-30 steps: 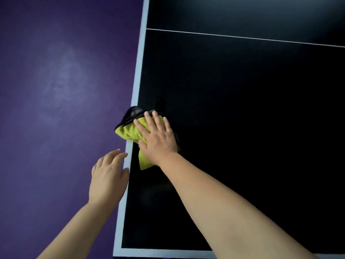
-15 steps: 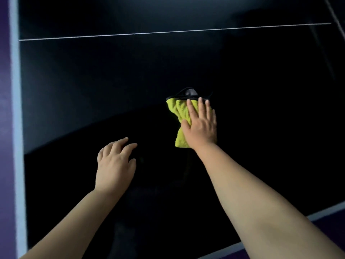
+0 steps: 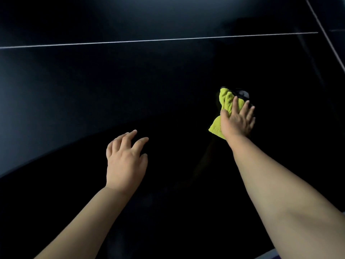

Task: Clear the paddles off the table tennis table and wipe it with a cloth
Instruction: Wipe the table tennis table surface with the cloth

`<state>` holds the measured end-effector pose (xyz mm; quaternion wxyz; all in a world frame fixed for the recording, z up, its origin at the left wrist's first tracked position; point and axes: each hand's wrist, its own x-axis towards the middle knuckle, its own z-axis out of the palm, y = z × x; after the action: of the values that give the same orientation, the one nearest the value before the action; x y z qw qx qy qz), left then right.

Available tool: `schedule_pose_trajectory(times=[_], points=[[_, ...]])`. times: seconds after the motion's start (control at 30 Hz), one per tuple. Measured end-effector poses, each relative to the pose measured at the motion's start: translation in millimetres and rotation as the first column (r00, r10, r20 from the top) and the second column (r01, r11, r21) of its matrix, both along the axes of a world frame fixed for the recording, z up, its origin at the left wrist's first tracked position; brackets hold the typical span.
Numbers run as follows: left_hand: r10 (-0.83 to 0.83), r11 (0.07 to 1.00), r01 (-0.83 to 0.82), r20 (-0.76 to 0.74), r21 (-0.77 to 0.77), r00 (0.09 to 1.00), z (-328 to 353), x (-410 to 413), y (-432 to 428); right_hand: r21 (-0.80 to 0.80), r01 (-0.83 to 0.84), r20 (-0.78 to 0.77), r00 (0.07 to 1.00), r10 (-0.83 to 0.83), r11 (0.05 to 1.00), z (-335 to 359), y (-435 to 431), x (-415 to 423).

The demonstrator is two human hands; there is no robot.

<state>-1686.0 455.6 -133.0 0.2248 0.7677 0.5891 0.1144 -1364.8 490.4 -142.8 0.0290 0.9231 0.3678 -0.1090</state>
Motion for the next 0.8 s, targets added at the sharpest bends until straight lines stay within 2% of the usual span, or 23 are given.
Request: schedule_pose_trajectory(times=[0.17, 0.33, 0.6, 0.8], points=[[0.159, 0.987, -0.159, -0.004, -0.016, 0.987, -4, -69, -1, -0.049, -0.21, 0.048, 0.976, 0.213, 0.976, -2, 18, -97], [0.311, 0.95, -0.311, -0.023, -0.016, 0.95, -3, -154, -9, -0.061, -0.442, 0.021, 0.896, 0.444, 0.895, -5, 33, -226], [0.465, 0.884, -0.468, -0.073, -0.026, 0.882, -1, -278, -39, -0.044, -0.714, -0.055, 0.7, 0.712, 0.699, -8, 30, -416], [0.531, 0.843, -0.537, -0.122, -0.024, 0.839, -3, -332, -58, -0.031, -0.844, -0.107, 0.535, 0.838, 0.535, -11, 16, -532]])
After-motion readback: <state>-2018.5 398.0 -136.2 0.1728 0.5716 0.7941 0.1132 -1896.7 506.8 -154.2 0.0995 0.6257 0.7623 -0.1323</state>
